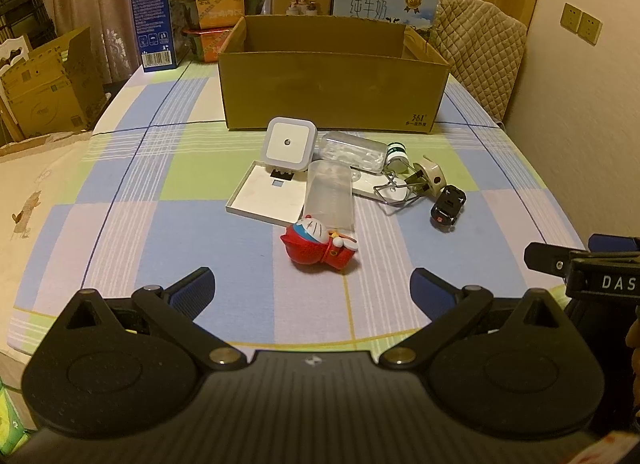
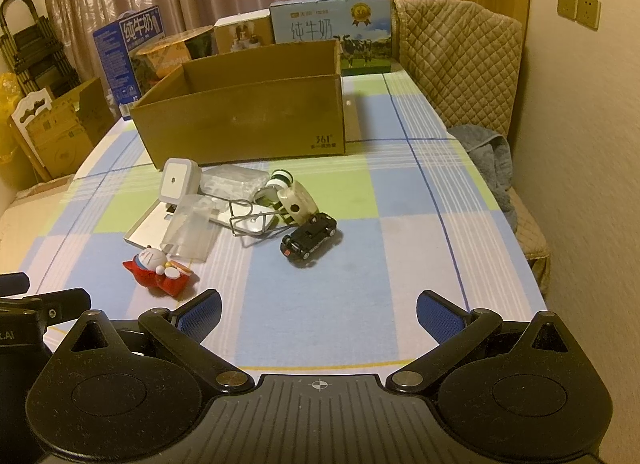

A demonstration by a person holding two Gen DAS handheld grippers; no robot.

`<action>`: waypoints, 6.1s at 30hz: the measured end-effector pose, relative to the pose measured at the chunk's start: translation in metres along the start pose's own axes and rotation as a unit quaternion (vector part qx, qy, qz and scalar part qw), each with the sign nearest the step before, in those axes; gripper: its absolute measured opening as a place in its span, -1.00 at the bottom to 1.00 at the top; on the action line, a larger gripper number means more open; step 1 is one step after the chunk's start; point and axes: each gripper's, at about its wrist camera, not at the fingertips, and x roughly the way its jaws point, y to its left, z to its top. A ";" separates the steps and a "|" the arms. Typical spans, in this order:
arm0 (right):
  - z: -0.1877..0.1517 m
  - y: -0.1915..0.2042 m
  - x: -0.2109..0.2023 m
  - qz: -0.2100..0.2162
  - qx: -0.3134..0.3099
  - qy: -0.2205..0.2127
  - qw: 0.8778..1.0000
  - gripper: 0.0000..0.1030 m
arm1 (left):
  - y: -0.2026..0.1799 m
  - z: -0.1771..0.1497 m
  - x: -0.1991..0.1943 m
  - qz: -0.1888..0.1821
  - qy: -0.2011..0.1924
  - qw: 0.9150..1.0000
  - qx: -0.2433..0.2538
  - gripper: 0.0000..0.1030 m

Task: Organize rigid objects
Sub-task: 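Move the left tool toward the red Doraemon figure while the right tool approaches the black toy car, then close the left tool on the red Doraemon figure while the right tool grasps the black toy car, then lift the figure with the left tool while the right tool carries the car over the box, then open the left tool to drop the figure into the box while the right tool releases the car, then withdraw both tools from the box and move toward the clear cup and beige plug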

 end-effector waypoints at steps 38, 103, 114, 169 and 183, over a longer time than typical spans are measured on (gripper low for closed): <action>0.023 -0.023 0.096 -0.006 -0.012 0.043 0.999 0.96 | -0.001 0.011 0.139 -0.011 0.046 0.994 0.102 0.66; 0.139 0.025 0.087 0.103 -0.119 0.008 0.988 0.24 | 0.028 0.106 0.064 -0.040 -0.068 0.996 0.048 0.27; 0.259 0.039 0.137 0.082 -0.083 -0.046 0.992 0.25 | 0.051 0.240 0.103 -0.057 -0.108 0.991 0.049 0.27; 0.135 0.012 0.042 0.076 0.022 -0.044 0.996 0.57 | 0.055 0.143 0.043 -0.017 -0.108 0.993 -0.037 0.75; 0.049 0.016 -0.001 0.070 0.010 -0.015 0.997 0.57 | 0.033 0.058 0.007 -0.015 -0.073 0.997 -0.025 0.81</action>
